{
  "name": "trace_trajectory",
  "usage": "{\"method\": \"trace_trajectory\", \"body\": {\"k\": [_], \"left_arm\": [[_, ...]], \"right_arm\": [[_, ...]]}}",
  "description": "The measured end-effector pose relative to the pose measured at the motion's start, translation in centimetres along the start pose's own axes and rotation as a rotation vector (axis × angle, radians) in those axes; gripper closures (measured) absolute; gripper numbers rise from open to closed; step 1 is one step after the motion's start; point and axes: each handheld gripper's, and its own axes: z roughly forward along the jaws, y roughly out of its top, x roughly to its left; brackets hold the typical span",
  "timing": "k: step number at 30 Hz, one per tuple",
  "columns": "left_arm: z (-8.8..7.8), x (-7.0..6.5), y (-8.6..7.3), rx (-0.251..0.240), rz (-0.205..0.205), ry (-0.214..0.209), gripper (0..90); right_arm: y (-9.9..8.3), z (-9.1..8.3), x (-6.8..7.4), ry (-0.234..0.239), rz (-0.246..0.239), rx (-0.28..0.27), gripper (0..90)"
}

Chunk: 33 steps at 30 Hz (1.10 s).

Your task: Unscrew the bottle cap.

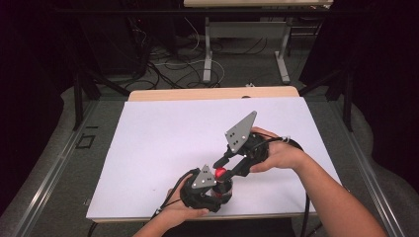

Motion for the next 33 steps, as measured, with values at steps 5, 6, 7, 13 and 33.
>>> {"method": "trace_trajectory", "body": {"k": [5, 6, 7, 13, 33], "left_arm": [[-0.3, 0.7, -0.1, -0.023, -0.036, 0.056, 29.3], [-0.4, 0.9, -0.1, -0.016, -0.052, 0.058, 29.3], [-0.5, 1.0, -0.1, -0.007, -0.066, 0.059, 29.3], [-0.4, 1.3, -0.2, -0.016, -0.101, 0.117, 29.3], [-0.2, 0.6, -0.1, -0.005, -0.068, 0.082, 29.4]], "right_arm": [[0.2, -0.5, 0.6, -0.116, 0.195, -0.046, 46.9], [0.3, -0.6, 0.9, -0.144, 0.24, -0.07, 46.9], [0.4, -0.7, 1.3, -0.198, 0.281, -0.103, 47.1], [0.7, 0.1, 4.1, -0.556, 0.503, -0.183, 51.4], [0.8, 1.6, 4.5, -0.515, 0.446, -0.1, 60.8]]}}
